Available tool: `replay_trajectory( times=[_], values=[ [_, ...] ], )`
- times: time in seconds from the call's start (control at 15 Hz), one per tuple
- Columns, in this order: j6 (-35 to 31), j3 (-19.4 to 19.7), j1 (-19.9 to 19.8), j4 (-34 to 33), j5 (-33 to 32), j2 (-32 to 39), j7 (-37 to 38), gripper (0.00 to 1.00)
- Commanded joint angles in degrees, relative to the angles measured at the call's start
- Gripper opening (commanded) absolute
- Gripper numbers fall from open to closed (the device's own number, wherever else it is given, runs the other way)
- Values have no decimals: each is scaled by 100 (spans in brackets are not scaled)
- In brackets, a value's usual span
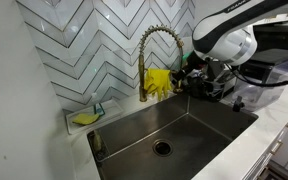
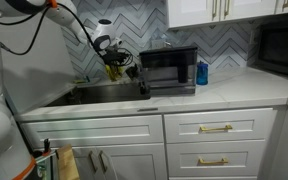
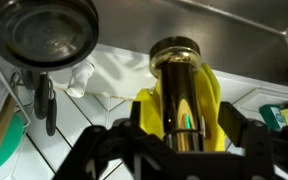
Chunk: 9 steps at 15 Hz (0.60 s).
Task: Move the faucet to the right
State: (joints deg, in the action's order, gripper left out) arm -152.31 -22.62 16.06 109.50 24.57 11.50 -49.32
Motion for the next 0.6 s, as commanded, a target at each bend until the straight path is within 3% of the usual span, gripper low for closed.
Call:
replay_trajectory(
  times=[0.0, 0.33, 0.53],
  values=[
    [522, -6, -40, 518, -83, -741, 833, 100],
    [1328, 137, 53, 1152, 155, -1834, 1744, 100],
    [1405, 342, 110, 1788, -56, -2753, 2516, 100]
  ],
)
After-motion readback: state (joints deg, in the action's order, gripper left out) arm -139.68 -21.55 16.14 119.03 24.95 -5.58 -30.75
